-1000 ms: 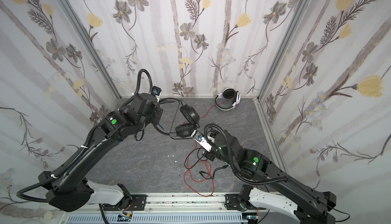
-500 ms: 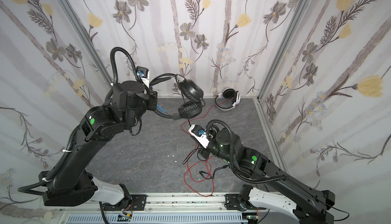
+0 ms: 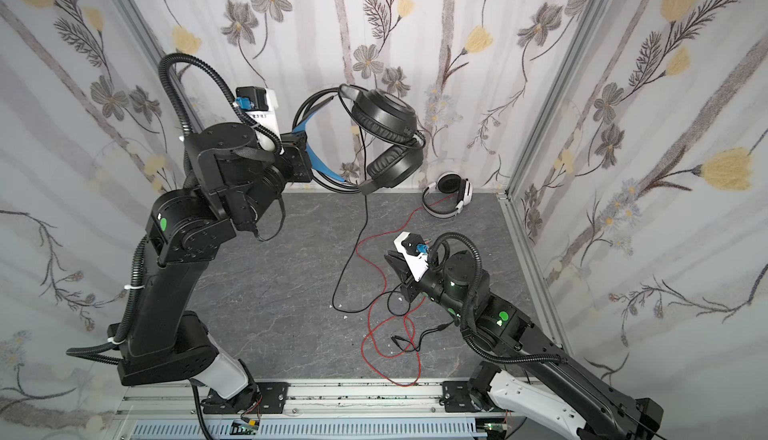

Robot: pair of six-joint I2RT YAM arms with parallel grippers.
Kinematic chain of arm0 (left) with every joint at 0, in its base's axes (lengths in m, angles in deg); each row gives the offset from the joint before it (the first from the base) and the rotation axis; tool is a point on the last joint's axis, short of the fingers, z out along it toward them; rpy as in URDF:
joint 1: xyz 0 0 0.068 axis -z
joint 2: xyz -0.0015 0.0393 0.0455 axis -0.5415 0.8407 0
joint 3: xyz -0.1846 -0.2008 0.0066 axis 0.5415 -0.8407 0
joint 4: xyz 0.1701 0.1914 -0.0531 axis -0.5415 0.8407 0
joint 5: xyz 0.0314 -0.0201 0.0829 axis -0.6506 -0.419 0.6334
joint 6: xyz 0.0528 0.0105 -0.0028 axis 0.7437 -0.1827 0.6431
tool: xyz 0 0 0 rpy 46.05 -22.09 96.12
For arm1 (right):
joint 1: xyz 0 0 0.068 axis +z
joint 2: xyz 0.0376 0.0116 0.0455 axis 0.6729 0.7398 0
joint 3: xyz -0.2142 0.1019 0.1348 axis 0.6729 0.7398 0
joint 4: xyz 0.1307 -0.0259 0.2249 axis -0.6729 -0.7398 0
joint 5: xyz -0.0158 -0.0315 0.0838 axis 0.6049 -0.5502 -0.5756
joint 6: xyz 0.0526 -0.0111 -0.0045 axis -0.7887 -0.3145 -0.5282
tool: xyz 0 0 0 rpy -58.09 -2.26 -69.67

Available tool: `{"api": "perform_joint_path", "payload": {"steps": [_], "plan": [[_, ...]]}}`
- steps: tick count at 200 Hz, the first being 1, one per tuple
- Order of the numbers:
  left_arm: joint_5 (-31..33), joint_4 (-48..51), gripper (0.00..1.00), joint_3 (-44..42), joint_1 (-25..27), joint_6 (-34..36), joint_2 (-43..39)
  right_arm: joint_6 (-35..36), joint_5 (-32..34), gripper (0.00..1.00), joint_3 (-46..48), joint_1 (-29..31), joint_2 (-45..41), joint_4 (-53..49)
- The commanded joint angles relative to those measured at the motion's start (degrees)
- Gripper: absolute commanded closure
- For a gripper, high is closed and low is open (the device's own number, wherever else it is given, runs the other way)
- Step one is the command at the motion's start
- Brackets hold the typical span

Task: Wrap the headphones

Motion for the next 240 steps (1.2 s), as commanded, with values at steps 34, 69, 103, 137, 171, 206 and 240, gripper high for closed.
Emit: {"api": "perform_joint_path", "payload": {"steps": [34, 69, 103, 137, 171, 206, 240], "plan": [[-3.6, -4.7, 1.0, 1.0, -0.1, -5.5, 0.5, -4.4, -13.0, 0.45, 0.7, -8.2, 2.0, 13.5], [-4.8, -4.3, 1.0, 1.0, 0.0, -5.5, 0.6, -7.9, -17.9, 0.21, 0.5, -10.3, 5.0, 18.0], [-8.4, -4.0, 1.0, 1.0, 0.0, -5.0, 0.9, -12.9, -22.9, 0.15, 1.0, -14.4, 10.2, 25.6], [-12.1, -3.9, 1.0, 0.2, 0.1, -5.3, 0.8, -15.7, -26.1, 0.13, 0.2, -16.7, 16.4, 31.9], [-14.4, -4.6, 1.0, -2.2, 0.1, -6.6, -0.1, -15.9, -30.2, 0.14, -3.1, -16.9, 23.8, 35.2], [-16.2, -6.4, 1.0, -4.6, 0.2, -7.7, -1.1, -18.0, -31.9, 0.14, -6.3, -17.4, 30.3, 38.9], [-18.0, -6.7, 1.0, -4.7, 0.4, -8.2, -1.1, -21.7, -33.4, 0.16, -9.3, -17.9, 35.9, 44.1]]}}
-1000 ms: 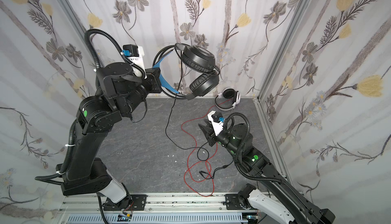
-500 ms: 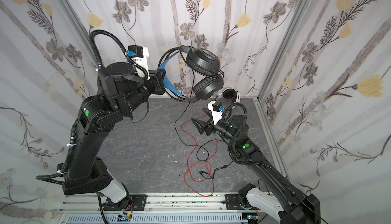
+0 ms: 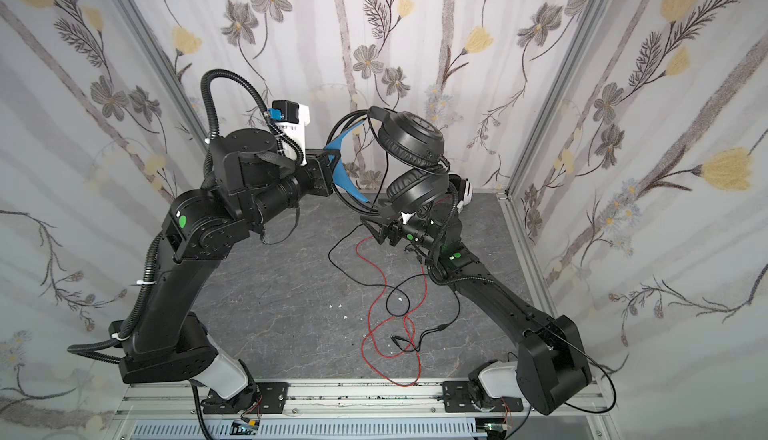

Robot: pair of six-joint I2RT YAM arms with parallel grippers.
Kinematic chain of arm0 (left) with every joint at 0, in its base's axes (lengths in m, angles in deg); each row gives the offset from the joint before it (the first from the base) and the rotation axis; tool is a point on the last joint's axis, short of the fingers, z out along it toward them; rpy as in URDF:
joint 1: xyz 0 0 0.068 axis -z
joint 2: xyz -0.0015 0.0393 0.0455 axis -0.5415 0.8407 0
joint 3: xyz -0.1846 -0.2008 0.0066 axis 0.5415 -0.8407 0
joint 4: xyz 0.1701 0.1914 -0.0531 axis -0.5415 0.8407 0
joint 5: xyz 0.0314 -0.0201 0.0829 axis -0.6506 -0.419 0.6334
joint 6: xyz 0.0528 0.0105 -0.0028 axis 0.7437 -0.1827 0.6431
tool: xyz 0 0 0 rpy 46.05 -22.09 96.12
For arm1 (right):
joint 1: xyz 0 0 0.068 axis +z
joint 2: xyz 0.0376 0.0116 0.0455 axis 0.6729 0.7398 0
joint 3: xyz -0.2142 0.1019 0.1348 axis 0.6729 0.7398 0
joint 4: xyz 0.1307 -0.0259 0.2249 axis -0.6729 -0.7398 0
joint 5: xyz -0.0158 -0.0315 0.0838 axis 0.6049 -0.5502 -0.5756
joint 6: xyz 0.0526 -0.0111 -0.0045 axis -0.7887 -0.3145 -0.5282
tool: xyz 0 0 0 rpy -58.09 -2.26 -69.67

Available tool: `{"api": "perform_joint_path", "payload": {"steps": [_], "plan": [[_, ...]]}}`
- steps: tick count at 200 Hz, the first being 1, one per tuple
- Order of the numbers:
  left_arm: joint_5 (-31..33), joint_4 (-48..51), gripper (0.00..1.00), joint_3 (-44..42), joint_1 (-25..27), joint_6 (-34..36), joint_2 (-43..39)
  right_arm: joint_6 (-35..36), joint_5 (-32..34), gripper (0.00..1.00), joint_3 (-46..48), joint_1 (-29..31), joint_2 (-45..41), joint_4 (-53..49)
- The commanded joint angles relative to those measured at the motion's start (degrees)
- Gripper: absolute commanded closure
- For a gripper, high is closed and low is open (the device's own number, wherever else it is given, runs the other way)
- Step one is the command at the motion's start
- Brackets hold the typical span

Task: Wrap the headphones

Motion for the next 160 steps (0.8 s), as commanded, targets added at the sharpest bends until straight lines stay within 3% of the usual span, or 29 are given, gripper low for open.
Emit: {"api": "perform_joint_path", "payload": {"steps": [1, 64, 128, 160], "plan": [[-2.0, -6.4, 1.0, -0.1, 0.2, -2.6, -0.6, -3.6, -2.6, 0.16, -2.2, -0.2, 3.6, 7.4], [-3.7, -8.4, 1.0, -1.7, 0.3, -3.4, -1.8, -7.1, -6.4, 0.29, -9.3, 0.6, 14.8, 11.6], [-2.8, -8.7, 1.0, -2.6, 0.3, -3.5, -2.8, -6.0, -7.1, 0.45, -8.5, 3.1, 20.0, 11.6], [-2.9, -9.0, 1.0, -2.7, 0.3, -3.7, -2.8, -5.8, -7.7, 0.7, -8.5, 3.5, 20.8, 11.3]]}}
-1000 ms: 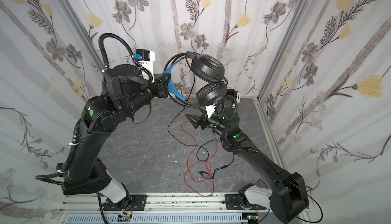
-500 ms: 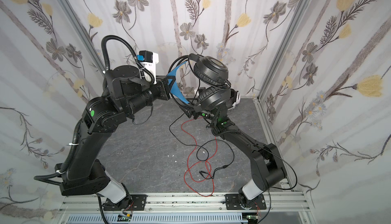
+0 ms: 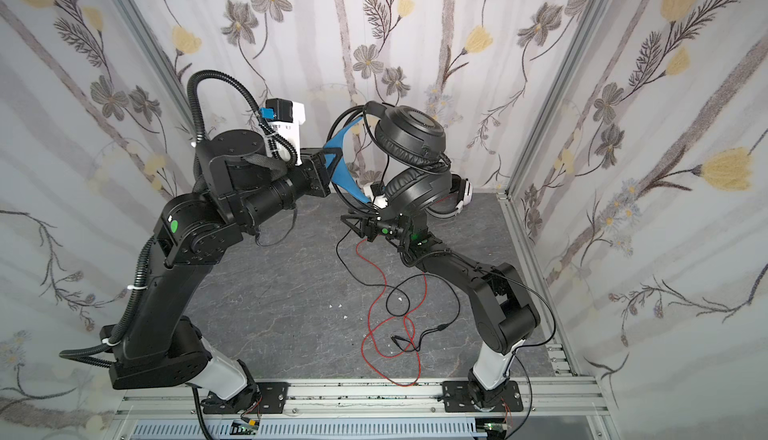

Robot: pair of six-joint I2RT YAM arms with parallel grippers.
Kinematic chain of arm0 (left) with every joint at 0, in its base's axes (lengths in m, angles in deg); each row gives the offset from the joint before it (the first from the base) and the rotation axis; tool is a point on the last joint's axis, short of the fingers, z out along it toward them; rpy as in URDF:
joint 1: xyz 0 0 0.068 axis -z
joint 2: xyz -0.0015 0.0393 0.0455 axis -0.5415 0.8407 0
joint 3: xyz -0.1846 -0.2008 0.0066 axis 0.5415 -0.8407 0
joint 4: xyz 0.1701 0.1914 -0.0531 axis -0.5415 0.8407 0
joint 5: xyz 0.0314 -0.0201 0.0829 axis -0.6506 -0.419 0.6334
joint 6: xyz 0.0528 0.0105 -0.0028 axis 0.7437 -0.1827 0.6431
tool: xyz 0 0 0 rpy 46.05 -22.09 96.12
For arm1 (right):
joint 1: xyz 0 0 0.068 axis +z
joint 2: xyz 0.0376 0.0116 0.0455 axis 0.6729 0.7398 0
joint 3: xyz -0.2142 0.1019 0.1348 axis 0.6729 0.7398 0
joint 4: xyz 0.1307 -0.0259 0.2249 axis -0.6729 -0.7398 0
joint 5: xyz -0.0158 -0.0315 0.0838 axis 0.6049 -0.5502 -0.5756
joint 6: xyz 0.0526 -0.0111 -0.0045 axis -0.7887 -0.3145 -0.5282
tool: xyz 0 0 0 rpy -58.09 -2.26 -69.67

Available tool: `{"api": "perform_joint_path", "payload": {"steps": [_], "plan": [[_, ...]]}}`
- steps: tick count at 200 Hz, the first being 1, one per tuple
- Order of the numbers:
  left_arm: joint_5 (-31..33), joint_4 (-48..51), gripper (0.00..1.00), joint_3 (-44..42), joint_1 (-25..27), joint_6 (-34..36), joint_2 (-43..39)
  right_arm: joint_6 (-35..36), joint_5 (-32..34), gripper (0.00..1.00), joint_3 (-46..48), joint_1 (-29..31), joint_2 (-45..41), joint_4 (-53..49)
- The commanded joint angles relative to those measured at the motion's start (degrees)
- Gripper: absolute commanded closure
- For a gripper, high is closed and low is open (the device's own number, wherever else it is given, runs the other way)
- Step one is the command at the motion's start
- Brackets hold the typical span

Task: Wrap the headphones

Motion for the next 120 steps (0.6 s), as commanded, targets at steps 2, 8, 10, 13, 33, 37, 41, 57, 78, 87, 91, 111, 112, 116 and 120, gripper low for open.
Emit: {"api": "perform_joint_path", "payload": {"steps": [2, 8, 10, 13, 33, 37, 41, 57, 78, 87, 91, 111, 112, 116, 120], "plan": [[0.4, -5.4, 1.0, 0.1, 0.0, -2.0, -0.4, 0.3, -1.1, 0.72, 0.0, 0.3, 0.4, 2.3], [0.5, -5.5, 1.0, 0.1, 0.0, -2.1, -0.5, 0.6, -1.0, 0.77, -0.1, 0.3, 0.3, 1.8], [0.6, -5.5, 1.0, 0.1, 0.0, -2.1, -0.5, 0.8, -1.0, 0.79, 0.0, 0.3, 0.3, 1.6], [0.6, -5.5, 1.0, 0.1, -0.1, -2.1, -0.5, 0.9, -1.0, 0.81, -0.1, 0.3, 0.2, 1.4], [1.3, -5.5, 1.0, -0.2, -0.1, -2.1, -0.8, 3.1, -0.4, 0.97, 0.4, 0.5, -0.7, -1.6], [1.5, -5.6, 1.0, -0.3, -0.2, -2.1, -0.7, 3.9, 0.0, 1.0, 0.4, 0.6, -1.0, -2.7], [1.6, -5.6, 1.0, -0.5, -0.3, -2.2, -0.7, 4.9, 0.6, 1.0, 0.5, 0.7, -1.3, -4.1], [2.0, -6.4, 1.0, -1.5, -0.8, -3.1, -1.0, 9.4, 2.8, 1.0, 2.0, 1.3, -3.7, -10.2], [3.7, -8.3, 1.0, -4.2, -2.0, -5.1, -1.8, 12.9, 5.9, 1.0, 6.9, 1.6, -8.3, -14.6], [4.4, -10.1, 1.0, -6.4, -2.6, -6.0, -2.4, 14.1, 6.9, 1.0, 8.6, 1.7, -9.9, -16.4], [4.6, -11.2, 1.0, -7.5, -3.0, -6.4, -2.8, 14.8, 7.3, 1.0, 9.2, 1.9, -10.6, -17.8], [5.7, -16.7, 1.0, -13.2, -4.5, -7.8, -4.3, 19.2, 10.7, 1.0, 11.5, 3.6, -14.4, -24.7], [5.7, -16.9, 1.0, -13.3, -4.6, -7.8, -4.3, 19.4, 10.9, 1.0, 11.6, 3.7, -14.5, -25.0], [6.0, -17.5, 1.0, -14.0, -5.0, -8.0, -4.4, 20.2, 11.8, 1.0, 12.0, 4.2, -15.3, -26.5], [6.3, -17.9, 1.0, -14.4, -5.3, -8.0, -4.3, 20.9, 12.5, 1.0, 12.3, 4.8, -16.0, -27.9]]}}
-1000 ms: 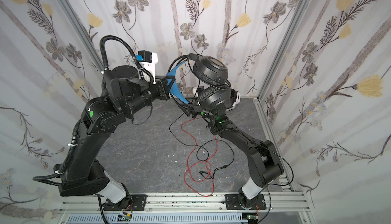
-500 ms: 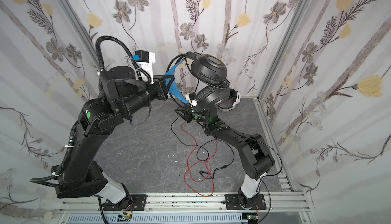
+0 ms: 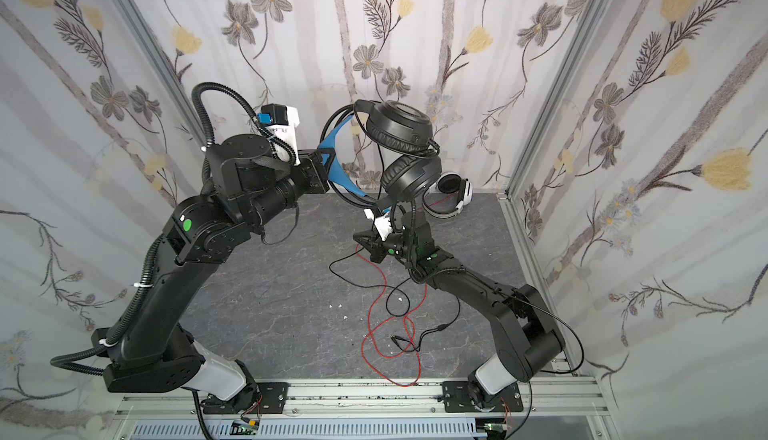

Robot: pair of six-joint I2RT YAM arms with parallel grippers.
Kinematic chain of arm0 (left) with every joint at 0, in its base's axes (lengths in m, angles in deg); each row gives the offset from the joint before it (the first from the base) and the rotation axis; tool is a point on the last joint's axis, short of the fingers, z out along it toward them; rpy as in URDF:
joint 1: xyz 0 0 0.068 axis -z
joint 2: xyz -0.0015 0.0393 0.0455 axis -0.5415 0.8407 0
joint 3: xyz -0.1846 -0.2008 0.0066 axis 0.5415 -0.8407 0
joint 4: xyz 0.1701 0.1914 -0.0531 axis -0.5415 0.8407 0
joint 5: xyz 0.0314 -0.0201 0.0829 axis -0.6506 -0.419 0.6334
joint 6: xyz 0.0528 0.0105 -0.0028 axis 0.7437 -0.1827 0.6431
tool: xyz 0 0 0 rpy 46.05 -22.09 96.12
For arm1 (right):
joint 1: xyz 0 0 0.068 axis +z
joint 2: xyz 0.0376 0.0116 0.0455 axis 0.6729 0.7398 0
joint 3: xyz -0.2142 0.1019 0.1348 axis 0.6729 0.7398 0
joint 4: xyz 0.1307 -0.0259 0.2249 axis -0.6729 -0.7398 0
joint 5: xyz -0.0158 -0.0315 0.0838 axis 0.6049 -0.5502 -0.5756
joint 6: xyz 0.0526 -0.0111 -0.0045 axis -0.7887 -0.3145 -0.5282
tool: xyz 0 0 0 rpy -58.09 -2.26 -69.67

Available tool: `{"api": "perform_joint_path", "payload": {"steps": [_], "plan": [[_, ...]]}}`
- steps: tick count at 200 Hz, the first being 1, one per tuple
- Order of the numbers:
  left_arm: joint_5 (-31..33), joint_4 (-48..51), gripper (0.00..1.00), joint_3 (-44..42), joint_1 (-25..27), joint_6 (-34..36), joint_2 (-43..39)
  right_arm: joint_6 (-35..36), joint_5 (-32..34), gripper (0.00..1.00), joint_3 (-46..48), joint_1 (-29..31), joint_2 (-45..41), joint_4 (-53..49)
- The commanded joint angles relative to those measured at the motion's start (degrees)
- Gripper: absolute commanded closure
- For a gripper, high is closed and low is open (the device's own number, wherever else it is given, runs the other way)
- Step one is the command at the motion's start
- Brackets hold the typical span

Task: Wrap the headphones

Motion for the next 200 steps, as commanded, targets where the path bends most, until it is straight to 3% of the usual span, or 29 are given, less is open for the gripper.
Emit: {"api": "perform_joint_path", "payload": {"steps": [1, 36, 85, 133, 200], "plan": [[3.0, -11.2, 1.0, -3.2, -1.5, -4.2, -0.8, 7.3, 5.4, 1.0, 1.6, 2.2, -3.3, -9.6], [5.5, -14.4, 1.0, -6.4, -4.2, -3.1, -0.5, 11.3, 11.3, 1.0, 4.3, 6.6, -9.6, -20.6], [8.7, -14.7, 1.0, -9.9, -7.0, -0.1, 0.6, 12.0, 17.6, 1.0, 9.3, 12.6, -17.9, -27.3], [13.1, -15.9, 1.0, -15.4, -7.8, 3.7, 0.3, 13.9, 25.4, 1.0, 8.4, 21.1, -20.6, -34.4], [21.9, -17.9, 1.0, -27.1, -5.7, 12.9, -1.0, 14.2, 30.3, 1.0, 1.7, 22.5, -22.6, -43.1]]}}
